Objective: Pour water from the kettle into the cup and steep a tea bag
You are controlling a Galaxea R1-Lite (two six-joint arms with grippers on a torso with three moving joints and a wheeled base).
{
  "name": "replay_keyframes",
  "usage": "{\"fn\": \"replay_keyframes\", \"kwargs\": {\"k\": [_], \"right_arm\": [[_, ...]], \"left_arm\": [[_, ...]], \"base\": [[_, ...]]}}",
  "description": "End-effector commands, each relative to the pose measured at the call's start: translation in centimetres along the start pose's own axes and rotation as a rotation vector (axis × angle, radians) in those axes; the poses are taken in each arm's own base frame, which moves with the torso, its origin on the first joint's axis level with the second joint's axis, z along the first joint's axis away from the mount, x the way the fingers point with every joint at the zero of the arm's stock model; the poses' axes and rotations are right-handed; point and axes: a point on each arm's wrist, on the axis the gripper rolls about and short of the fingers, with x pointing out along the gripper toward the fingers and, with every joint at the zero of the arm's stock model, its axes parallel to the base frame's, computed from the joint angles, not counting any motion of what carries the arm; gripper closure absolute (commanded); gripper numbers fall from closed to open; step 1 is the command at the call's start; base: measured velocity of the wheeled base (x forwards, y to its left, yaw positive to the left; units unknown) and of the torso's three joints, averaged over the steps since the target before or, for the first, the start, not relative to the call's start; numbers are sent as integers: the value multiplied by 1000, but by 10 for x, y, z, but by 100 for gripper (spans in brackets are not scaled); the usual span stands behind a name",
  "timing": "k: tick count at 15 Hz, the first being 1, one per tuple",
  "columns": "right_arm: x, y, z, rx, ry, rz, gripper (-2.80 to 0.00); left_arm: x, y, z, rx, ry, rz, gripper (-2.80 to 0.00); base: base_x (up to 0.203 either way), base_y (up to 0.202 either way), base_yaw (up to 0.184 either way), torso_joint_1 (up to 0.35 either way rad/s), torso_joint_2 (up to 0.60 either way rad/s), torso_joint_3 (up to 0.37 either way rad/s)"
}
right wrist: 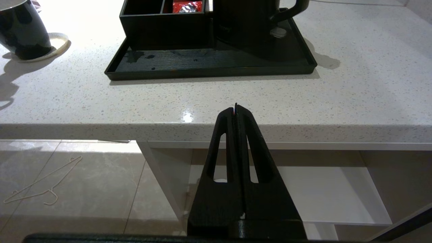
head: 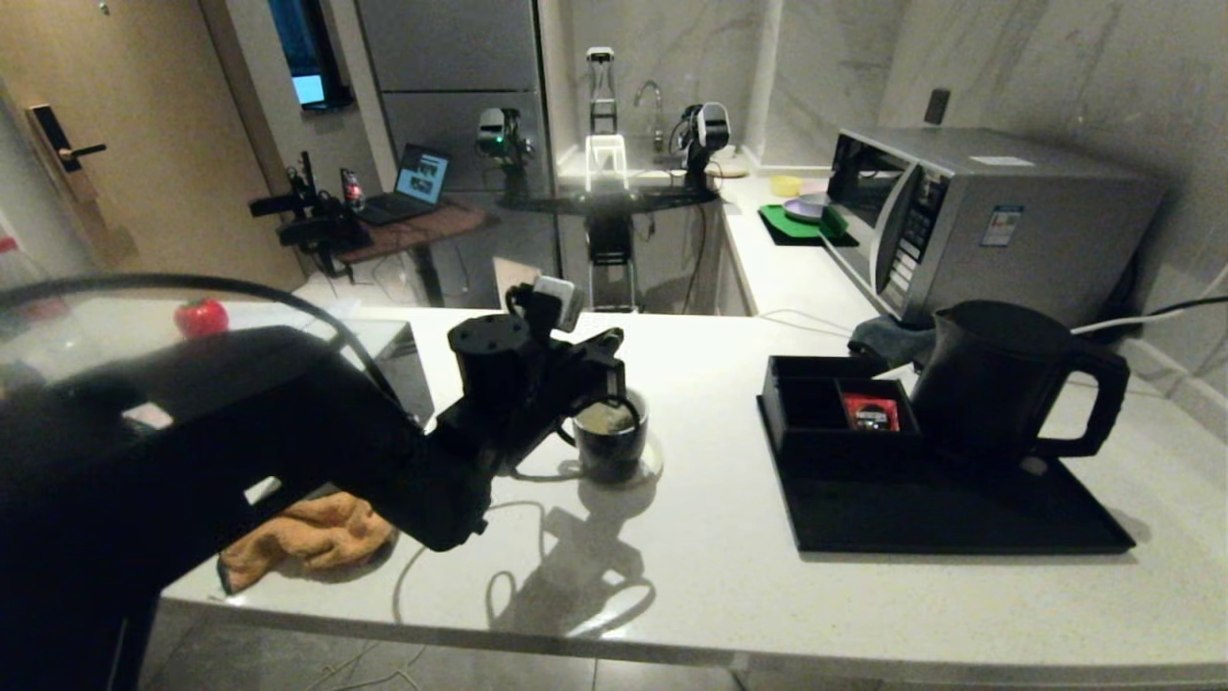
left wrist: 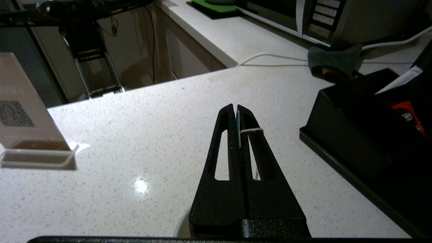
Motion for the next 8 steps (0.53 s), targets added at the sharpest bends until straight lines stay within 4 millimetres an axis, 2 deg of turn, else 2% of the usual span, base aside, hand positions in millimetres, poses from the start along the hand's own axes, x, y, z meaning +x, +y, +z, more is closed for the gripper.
{"fn": "replay_keyframes", "kwargs": {"k": [1,8], "right_arm": [[0,0,0,0,2,0,0],[0,0,0,0,3,0,0]], "left_arm": [[3,1,-12,-2,20,-1,0],[5,4,-28,-6,60,10,0]], "base": [[0,0,0,0,0,0],[0,0,0,0,0,0]]}}
